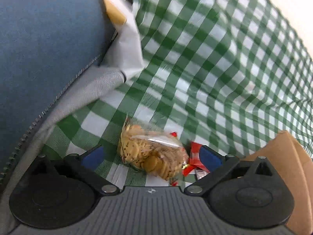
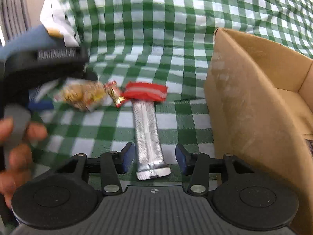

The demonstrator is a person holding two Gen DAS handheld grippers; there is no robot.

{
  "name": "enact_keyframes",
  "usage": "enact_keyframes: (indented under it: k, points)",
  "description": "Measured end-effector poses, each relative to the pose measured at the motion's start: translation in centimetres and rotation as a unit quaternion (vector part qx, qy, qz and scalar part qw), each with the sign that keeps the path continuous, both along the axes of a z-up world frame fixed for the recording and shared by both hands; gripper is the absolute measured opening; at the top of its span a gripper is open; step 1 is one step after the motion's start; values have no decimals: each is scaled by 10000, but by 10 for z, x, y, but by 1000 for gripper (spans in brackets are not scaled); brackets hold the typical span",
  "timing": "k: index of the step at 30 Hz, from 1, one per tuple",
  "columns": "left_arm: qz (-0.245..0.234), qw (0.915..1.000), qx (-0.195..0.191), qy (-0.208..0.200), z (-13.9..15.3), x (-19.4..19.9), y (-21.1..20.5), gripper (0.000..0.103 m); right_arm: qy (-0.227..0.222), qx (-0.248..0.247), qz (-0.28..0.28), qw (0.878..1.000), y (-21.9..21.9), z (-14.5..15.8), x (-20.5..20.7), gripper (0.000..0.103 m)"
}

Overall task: Organize snacks
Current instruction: 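Grasp the cookie bag with the left tool while the right tool grasps the silver bar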

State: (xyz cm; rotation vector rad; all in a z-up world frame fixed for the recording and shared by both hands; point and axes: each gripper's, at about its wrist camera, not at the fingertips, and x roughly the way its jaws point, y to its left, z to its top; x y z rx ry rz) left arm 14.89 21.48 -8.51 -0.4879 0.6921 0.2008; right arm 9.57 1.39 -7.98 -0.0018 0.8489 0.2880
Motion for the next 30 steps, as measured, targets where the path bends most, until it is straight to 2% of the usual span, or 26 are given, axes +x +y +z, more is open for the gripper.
enact_keyframes:
  k: [2,8,10,11,12,13,16,21,27,30]
  points:
    - [19,9999,-78,90,-7,6,1,103,6,101,15,9999,1,0,4,49]
    - [53,10000,29,69,-10,16,-1,101,144,-96,53,9998,11,-12,16,49]
    - [70,9998,141,129,-10,16,-1,82,71,-162,90,9998,14,-13,16,47]
    - [33,9998,143,111,-9,16,-1,81,46,-167,114,9998,14,-14,16,46]
    - [39,9999,119,105,-7,15,-1,80,26,-140,152,9998,14,-14,15,38]
    - [38,9999,110,99,-6,14,0,77,-3,-138,204,9997,14,-12,12,34]
    - [21,9998,186,76,0,7,-1,75,-71,-167,288,9994,15,-11,8,30]
    - [2,9999,88,-53,14,-17,0,72,-100,-41,426,9990,10,-9,-1,26]
    - [122,9998,-171,29,32,-63,6,72,-163,10,599,9981,-5,7,-27,25]
    - [34,9999,-164,3,46,-88,5,72,-29,97,641,9979,-16,16,-43,25]
